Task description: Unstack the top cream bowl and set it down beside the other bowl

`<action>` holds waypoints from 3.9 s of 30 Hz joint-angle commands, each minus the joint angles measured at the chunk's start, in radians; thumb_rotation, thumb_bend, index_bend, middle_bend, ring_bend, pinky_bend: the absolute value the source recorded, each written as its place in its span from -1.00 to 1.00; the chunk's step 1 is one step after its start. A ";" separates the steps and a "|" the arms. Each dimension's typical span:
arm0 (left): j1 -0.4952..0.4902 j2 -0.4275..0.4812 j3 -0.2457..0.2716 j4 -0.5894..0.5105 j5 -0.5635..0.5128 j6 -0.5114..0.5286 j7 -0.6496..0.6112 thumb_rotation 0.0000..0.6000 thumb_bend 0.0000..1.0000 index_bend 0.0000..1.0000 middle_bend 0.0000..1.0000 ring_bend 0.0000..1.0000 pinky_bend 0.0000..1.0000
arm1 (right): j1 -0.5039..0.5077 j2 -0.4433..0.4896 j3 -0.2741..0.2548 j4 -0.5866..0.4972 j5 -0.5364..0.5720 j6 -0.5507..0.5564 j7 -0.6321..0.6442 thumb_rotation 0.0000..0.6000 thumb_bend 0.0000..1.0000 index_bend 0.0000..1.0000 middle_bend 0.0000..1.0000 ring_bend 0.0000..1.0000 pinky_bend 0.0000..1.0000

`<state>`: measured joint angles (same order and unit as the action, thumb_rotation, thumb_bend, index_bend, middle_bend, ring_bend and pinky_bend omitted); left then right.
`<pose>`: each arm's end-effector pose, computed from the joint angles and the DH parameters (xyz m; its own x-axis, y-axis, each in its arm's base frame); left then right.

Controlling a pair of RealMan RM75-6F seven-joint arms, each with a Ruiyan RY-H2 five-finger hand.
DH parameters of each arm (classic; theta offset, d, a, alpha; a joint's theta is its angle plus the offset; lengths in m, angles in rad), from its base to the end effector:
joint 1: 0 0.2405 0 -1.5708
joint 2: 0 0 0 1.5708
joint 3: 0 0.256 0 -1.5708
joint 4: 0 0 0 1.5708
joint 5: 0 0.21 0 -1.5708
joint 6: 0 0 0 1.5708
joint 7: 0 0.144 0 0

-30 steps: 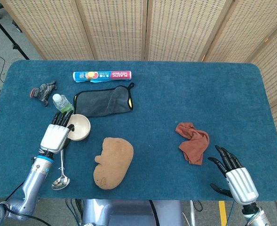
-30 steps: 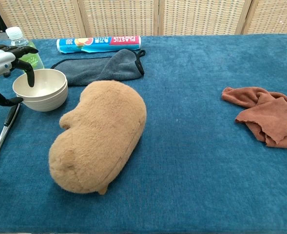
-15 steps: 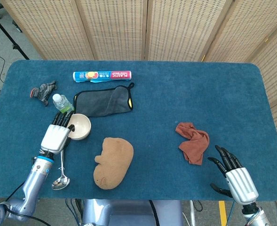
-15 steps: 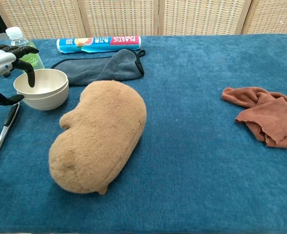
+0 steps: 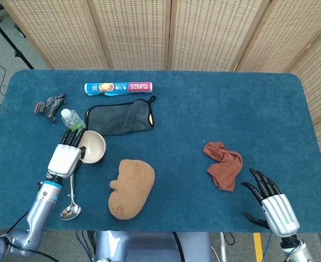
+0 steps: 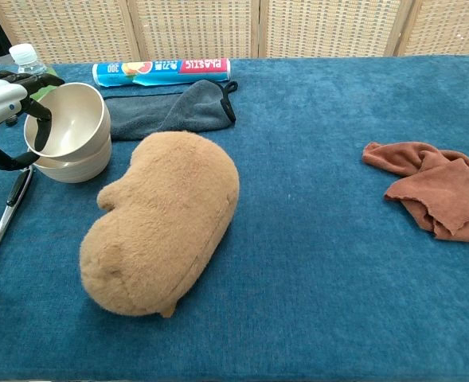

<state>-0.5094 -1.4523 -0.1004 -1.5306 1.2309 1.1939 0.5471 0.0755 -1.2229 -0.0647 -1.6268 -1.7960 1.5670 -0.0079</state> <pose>-0.2213 0.2974 0.0320 0.6364 0.0906 0.7660 0.7597 -0.2460 -0.6020 -0.2631 -0.1469 0.1088 0.2994 -0.0441 0.9531 -0.9168 -0.2898 0.2746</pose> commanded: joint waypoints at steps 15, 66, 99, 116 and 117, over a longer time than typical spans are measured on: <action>-0.007 0.005 -0.018 -0.007 0.007 0.013 0.004 1.00 -0.22 0.56 -0.86 -1.00 -0.92 | 0.000 0.001 0.000 -0.001 0.002 -0.003 -0.001 1.00 -0.69 -0.57 -1.00 -1.00 -0.70; -0.227 -0.193 -0.148 -0.065 -0.199 -0.030 0.182 1.00 -0.22 0.56 -0.85 -1.00 -0.92 | 0.013 0.029 0.018 0.007 0.048 -0.016 0.084 1.00 -0.69 -0.57 -1.00 -1.00 -0.70; -0.291 -0.164 -0.101 -0.089 -0.421 -0.086 0.310 1.00 -0.27 0.56 -0.85 -1.00 -0.92 | 0.012 0.030 0.022 0.008 0.054 -0.014 0.089 1.00 -0.69 -0.57 -1.00 -1.00 -0.70; -0.310 -0.136 -0.082 -0.121 -0.415 -0.053 0.311 1.00 -0.32 -0.24 -0.94 -1.00 -0.92 | 0.009 0.031 0.022 0.009 0.048 -0.003 0.094 1.00 -0.69 -0.57 -1.00 -1.00 -0.70; -0.310 -0.135 -0.082 -0.123 -0.415 -0.050 0.310 1.00 -0.32 -0.24 -0.95 -1.00 -0.92 | 0.009 0.031 0.022 0.009 0.048 -0.003 0.094 1.00 -0.69 -0.57 -1.00 -1.00 -0.70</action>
<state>-0.8189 -1.5883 -0.1826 -1.6521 0.8162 1.1424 0.8577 0.0848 -1.1920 -0.0427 -1.6180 -1.7479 1.5636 0.0858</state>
